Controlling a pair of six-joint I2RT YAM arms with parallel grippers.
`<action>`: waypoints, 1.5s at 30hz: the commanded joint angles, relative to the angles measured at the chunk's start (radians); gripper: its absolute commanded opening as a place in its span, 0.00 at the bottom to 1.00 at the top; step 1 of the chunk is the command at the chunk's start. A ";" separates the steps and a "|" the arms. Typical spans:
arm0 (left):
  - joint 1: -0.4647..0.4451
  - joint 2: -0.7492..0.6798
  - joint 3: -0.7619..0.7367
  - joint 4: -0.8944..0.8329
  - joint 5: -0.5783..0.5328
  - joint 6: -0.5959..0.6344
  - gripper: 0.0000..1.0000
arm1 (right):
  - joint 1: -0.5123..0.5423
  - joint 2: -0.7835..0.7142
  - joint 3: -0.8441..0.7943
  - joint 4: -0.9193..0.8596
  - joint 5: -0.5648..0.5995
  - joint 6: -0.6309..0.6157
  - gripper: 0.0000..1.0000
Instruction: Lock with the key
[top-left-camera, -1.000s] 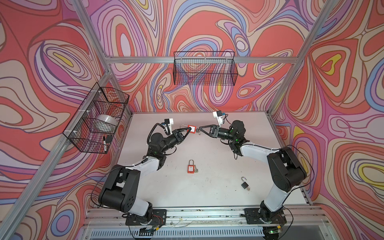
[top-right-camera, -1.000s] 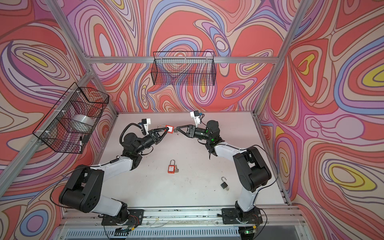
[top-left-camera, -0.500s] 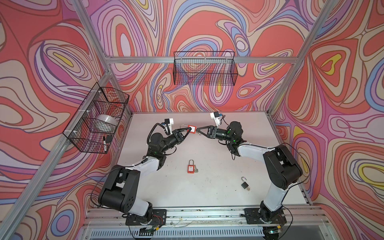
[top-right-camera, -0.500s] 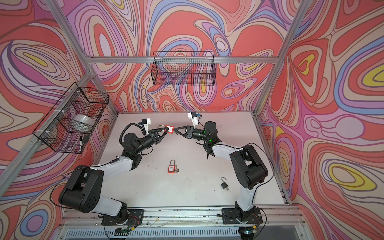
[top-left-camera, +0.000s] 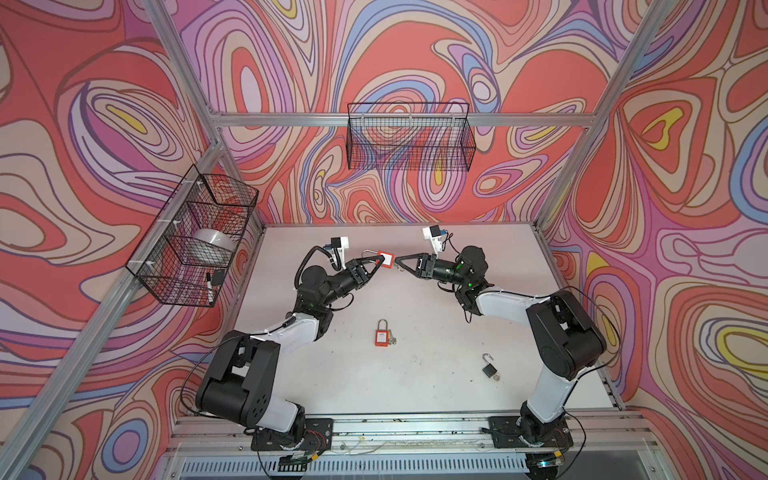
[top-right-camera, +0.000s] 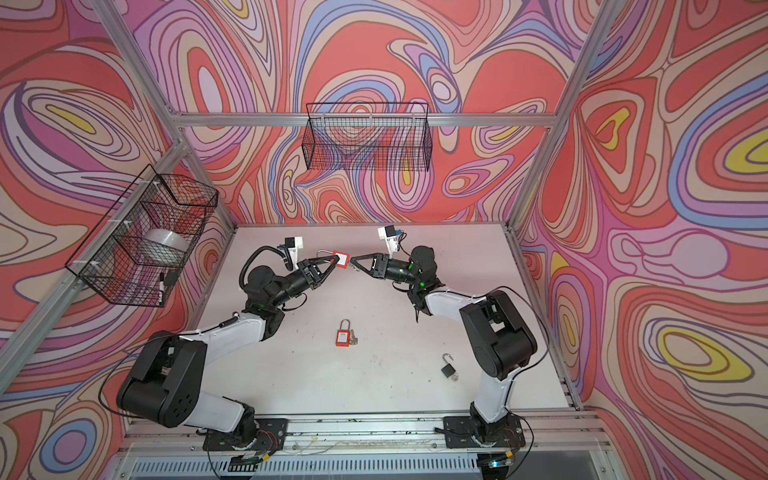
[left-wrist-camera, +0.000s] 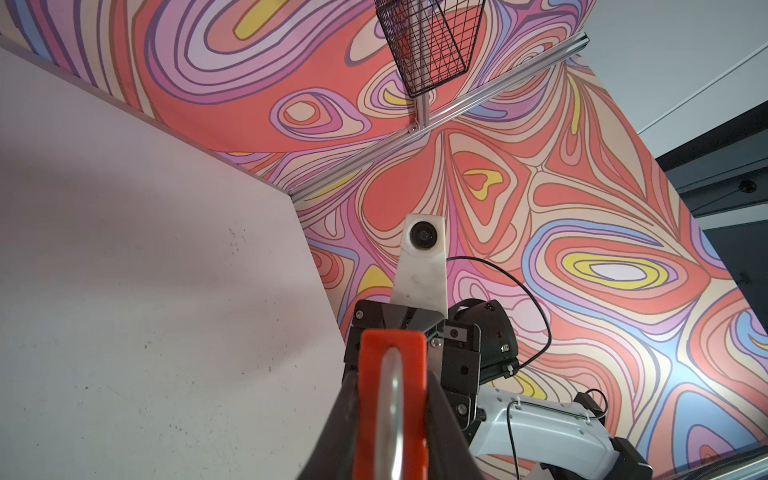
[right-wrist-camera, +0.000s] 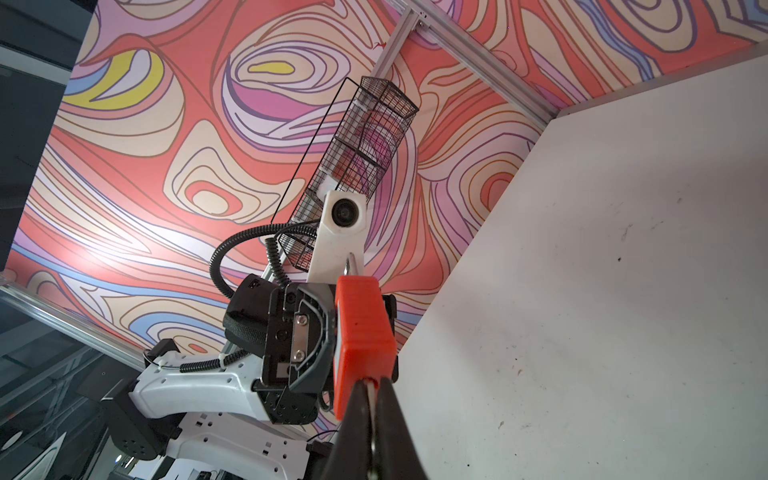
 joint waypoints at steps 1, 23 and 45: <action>0.011 -0.019 0.024 0.063 -0.024 -0.010 0.00 | -0.046 -0.022 -0.062 0.085 0.014 0.025 0.00; 0.009 0.013 0.036 0.129 -0.065 -0.041 0.00 | -0.077 -0.143 -0.218 0.009 0.158 -0.052 0.00; 0.001 -0.040 0.057 -0.181 -0.033 0.163 0.00 | -0.040 -0.236 -0.341 -0.011 0.301 -0.064 0.00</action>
